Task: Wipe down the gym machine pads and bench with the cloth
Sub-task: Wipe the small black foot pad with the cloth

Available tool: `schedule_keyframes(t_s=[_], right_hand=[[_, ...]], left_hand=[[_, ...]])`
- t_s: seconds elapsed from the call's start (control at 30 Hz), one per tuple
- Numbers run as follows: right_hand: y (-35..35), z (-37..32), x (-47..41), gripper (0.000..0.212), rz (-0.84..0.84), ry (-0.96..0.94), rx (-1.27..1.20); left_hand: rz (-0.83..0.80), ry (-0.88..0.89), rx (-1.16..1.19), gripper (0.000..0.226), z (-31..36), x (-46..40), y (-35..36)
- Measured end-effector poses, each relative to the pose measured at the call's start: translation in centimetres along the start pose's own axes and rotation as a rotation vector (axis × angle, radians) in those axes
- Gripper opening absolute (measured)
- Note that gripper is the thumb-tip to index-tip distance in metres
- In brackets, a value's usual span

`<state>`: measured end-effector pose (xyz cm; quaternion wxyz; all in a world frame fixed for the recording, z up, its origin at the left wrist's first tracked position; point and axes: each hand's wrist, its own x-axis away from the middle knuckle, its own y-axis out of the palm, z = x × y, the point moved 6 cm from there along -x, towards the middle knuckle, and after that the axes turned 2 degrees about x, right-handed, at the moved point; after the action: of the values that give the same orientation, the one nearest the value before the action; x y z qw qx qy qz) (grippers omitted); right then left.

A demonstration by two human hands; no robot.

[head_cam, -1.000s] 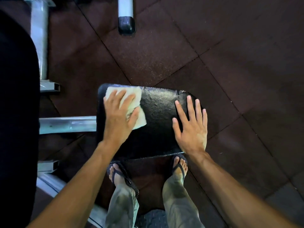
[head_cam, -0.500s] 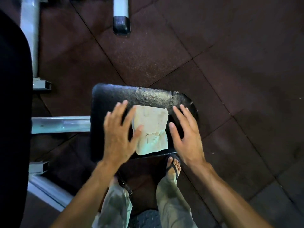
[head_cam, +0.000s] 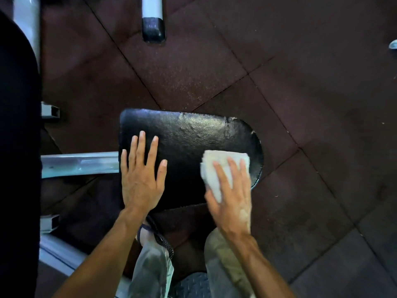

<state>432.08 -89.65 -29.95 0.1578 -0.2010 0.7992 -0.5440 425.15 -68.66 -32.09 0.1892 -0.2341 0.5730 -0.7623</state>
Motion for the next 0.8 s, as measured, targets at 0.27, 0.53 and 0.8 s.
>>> schedule_keyframes(t_s=[0.27,0.53,0.8], right_hand=[[0.3,-0.7,-11.8,0.047,0.165,0.165,-0.063],[-0.3,0.9,0.4,0.062,-0.153,-0.344,0.005],[-0.3,2.3,-9.7,0.048,0.138,0.093,-0.086]], left_hand=[[0.005,-0.007,-0.048,0.061,0.1,0.0,0.4],[0.016,0.013,-0.04,0.059,-0.1,0.0,0.1],[0.014,0.0,-0.032,0.062,0.1,0.1,0.4]])
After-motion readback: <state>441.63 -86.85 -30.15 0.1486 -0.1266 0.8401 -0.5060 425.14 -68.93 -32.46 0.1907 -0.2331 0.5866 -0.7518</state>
